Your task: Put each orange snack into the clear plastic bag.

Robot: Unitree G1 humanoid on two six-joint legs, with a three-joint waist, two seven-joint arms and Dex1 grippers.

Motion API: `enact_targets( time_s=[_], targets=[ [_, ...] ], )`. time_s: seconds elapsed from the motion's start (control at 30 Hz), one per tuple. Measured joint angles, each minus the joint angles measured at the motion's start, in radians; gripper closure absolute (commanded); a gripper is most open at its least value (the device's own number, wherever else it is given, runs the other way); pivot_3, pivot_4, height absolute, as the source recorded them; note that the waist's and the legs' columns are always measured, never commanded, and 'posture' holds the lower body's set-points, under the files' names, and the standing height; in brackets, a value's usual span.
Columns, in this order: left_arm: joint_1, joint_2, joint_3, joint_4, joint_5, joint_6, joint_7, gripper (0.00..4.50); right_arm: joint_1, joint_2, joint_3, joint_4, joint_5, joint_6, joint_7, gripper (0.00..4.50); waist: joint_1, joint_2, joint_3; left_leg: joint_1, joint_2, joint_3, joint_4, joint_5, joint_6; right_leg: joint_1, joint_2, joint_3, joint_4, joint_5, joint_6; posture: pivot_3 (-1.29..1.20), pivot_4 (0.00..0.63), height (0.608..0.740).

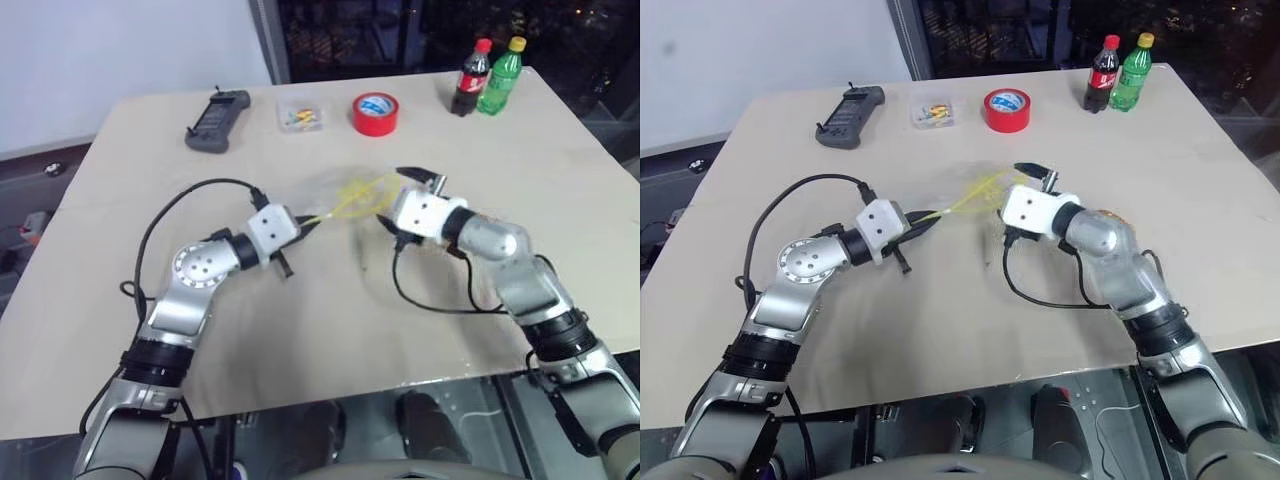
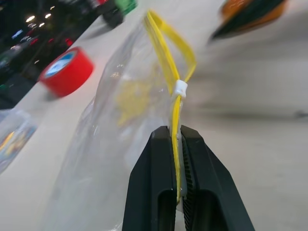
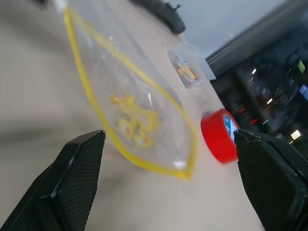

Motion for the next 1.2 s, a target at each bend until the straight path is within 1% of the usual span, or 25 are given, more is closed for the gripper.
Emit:
enact_targets(
  time_s=[0.03,0.1,0.2,0.3,0.4,0.43,0.47,0.53,0.6,0.63,0.67,0.73,0.8,0.9,1.0,1.1,1.2],
  targets=[
    [0.000,0.000,0.002,0.001,0.001,0.001,0.002,4.50,0.009,-0.001,-0.016,-0.018,0.015,0.028,0.006,0.12,0.001,0.000,0.000,0.000,0.000,0.000,0.000,0.000,0.000,0.000,0.000,0.000,0.000,0.000,0.000,0.00,0.150,0.740],
    [-0.007,-0.002,0.008,0.008,0.002,0.012,0.013,4.50,0.047,-0.002,-0.077,-0.076,0.063,0.141,0.010,0.12,0.010,0.000,0.000,0.000,0.000,0.000,0.000,0.000,0.000,0.000,0.000,0.000,0.000,0.000,0.000,0.00,0.150,0.740],
    [-0.012,-0.002,0.017,0.020,0.002,0.018,0.018,4.50,0.101,-0.008,-0.130,-0.090,0.083,0.270,-0.010,0.12,0.015,0.000,0.000,0.000,0.000,0.000,0.000,0.000,0.000,0.000,0.000,0.000,0.000,0.000,0.000,0.00,0.150,0.740],
    [-0.012,-0.013,0.017,0.020,-0.002,0.019,0.017,4.50,0.140,0.008,-0.172,-0.047,0.108,0.358,-0.045,0.12,0.016,0.000,0.000,0.000,0.000,0.001,0.001,0.000,0.000,0.000,-0.001,0.000,0.000,0.000,0.000,0.00,0.150,0.740],
    [-0.012,-0.026,0.016,0.017,-0.006,0.020,0.014,4.50,0.153,0.028,-0.188,0.017,0.131,0.399,-0.061,0.12,0.011,0.000,0.000,0.000,0.000,0.001,0.001,0.000,0.000,0.000,-0.001,0.000,0.001,0.000,-0.001,0.00,0.150,0.740],
    [-0.011,-0.030,0.016,0.017,-0.008,0.020,0.013,4.50,0.155,0.028,-0.188,0.032,0.134,0.400,-0.065,0.65,0.011,0.000,0.000,0.000,0.000,0.001,0.001,0.000,0.000,0.000,-0.001,0.000,0.001,0.000,-0.001,0.00,0.150,0.740],
    [-0.011,-0.032,0.016,0.017,-0.012,0.020,0.011,4.50,0.154,0.028,-0.188,0.037,0.137,0.399,-0.069,0.99,0.011,0.000,0.000,0.000,0.000,0.001,0.001,0.000,0.000,0.000,-0.001,0.000,0.001,0.000,-0.001,0.00,0.150,0.740],
    [-0.007,-0.033,0.017,0.013,-0.027,0.020,0.005,4.50,0.151,0.027,-0.190,0.042,0.148,0.399,-0.070,2.03,0.012,0.000,0.000,0.000,0.000,0.001,0.001,0.000,0.000,0.000,-0.001,0.000,0.000,0.000,-0.001,0.00,0.150,0.740],
    [-0.002,-0.033,0.019,0.008,-0.034,0.020,-0.001,4.50,0.151,0.024,-0.190,0.045,0.150,0.399,-0.070,2.91,0.012,0.000,0.000,0.000,0.000,0.001,0.001,0.000,0.000,0.000,-0.001,0.000,0.000,0.000,0.000,0.00,0.150,0.740],
    [0.002,-0.033,0.021,0.004,-0.042,0.020,-0.005,4.50,0.152,0.020,-0.190,0.047,0.151,0.399,-0.070,3.15,0.013,0.000,0.000,0.000,0.000,0.001,0.001,0.000,0.000,0.000,-0.001,0.000,0.000,0.000,0.000,0.00,0.150,0.740],
    [0.007,-0.032,0.023,-0.001,-0.046,0.020,-0.007,4.50,0.152,0.014,-0.189,0.047,0.152,0.398,-0.070,3.73,0.013,0.000,0.000,0.000,0.000,0.001,0.001,0.000,0.000,0.000,-0.001,0.000,0.000,0.000,0.000,0.00,0.150,0.740],
    [0.012,-0.031,0.027,-0.003,-0.056,0.020,-0.012,4.50,0.152,0.002,-0.190,0.046,0.154,0.394,-0.068,4.31,0.013,0.000,0.000,0.000,0.000,0.001,0.001,0.000,0.000,0.000,-0.001,0.000,0.000,0.000,0.000,0.00,0.150,0.740],
    [0.021,-0.030,0.037,-0.007,-0.072,0.019,-0.024,4.50,0.153,-0.004,-0.197,0.021,0.174,0.386,-0.057,4.31,0.011,0.000,0.000,0.000,0.000,0.001,0.001,0.000,0.000,0.000,-0.001,0.000,0.000,0.000,0.000,0.00,0.150,0.740],
    [0.031,-0.029,0.041,-0.019,-0.088,0.017,-0.047,4.50,0.149,0.002,-0.201,-0.068,0.240,0.389,-0.016,4.31,0.009,0.000,0.000,0.000,0.001,0.001,0.001,0.000,0.000,0.000,0.000,0.000,0.000,0.000,0.000,0.00,0.150,0.740],
    [0.038,-0.027,0.044,-0.025,-0.103,0.007,-0.075,4.50,0.097,0.037,-0.175,-0.150,0.307,0.412,0.018,4.31,0.009,0.000,0.000,0.000,0.001,0.001,0.001,0.000,0.000,0.000,0.000,0.000,0.001,0.001,-0.001,0.00,0.150,0.740],
    [0.044,-0.026,0.043,-0.042,-0.104,-0.007,-0.093,4.50,0.054,0.058,-0.122,-0.154,0.317,0.424,0.019,4.31,0.014,0.000,0.000,0.000,0.001,0.001,0.002,0.000,0.000,0.001,0.000,0.000,0.000,0.001,-0.001,0.00,0.150,0.740],
    [0.050,-0.026,0.041,-0.070,-0.105,-0.020,-0.113,4.50,0.022,0.079,-0.084,-0.114,0.319,0.431,0.017,4.31,0.015,0.000,0.000,-0.001,0.001,0.001,0.003,0.000,0.000,0.001,0.000,0.000,0.000,0.001,-0.001,0.00,0.150,0.740]
  ],
)
